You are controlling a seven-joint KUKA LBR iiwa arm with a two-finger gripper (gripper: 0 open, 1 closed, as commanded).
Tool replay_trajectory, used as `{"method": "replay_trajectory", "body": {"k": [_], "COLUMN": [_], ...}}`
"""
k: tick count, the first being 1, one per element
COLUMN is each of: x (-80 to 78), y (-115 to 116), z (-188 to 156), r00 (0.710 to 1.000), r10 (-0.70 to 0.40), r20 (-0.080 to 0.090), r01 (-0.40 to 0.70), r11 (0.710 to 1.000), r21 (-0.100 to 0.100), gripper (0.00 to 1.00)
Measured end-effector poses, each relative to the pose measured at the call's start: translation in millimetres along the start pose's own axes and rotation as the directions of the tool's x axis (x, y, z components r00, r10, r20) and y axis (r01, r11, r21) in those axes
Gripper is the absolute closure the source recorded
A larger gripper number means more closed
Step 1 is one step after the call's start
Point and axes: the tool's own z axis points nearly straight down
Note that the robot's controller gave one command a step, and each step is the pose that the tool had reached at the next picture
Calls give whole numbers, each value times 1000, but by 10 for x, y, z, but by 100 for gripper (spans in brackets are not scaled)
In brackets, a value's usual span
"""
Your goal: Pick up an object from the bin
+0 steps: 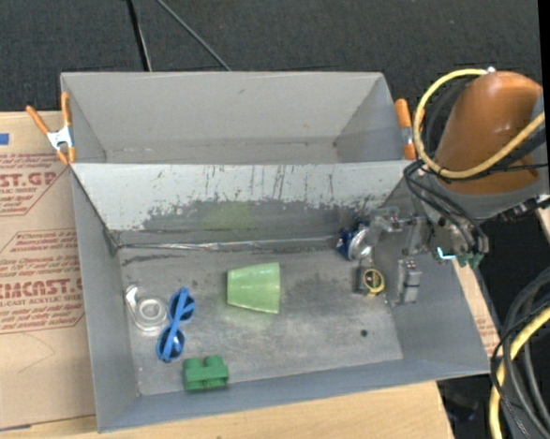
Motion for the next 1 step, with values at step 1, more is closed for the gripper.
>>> {"method": "replay_trajectory", "body": {"k": [1], "x": [-246], "y": [-414], "z": [1388], "r00": [957], "r10": [291], "r20": [2], "r01": [-291], "r11": [957], "r21": [-2], "gripper": [0]}}
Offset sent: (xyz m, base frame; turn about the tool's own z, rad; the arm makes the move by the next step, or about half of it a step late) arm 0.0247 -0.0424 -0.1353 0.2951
